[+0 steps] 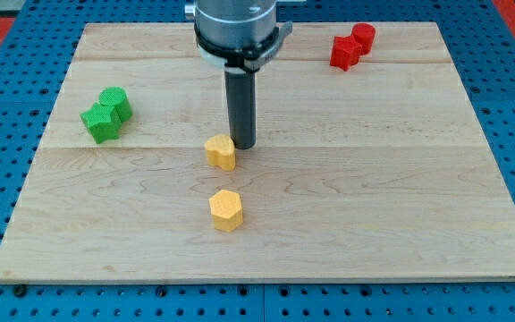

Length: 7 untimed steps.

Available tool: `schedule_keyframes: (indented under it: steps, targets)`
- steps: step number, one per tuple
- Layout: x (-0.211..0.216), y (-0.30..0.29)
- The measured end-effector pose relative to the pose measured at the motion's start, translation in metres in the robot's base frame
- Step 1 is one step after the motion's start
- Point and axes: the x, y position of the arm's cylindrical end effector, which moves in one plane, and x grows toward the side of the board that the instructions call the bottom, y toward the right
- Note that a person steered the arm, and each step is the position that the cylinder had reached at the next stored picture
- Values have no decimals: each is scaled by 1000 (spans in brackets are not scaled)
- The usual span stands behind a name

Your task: Move the heart into the hexagon

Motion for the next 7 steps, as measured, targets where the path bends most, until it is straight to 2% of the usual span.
schedule_keyframes:
  steps: [1, 2, 4, 5, 6, 7]
  targets:
    - [14, -31]
    - [27, -34]
    - [28, -93]
    - [14, -110]
    - [18, -152]
    - [44, -142]
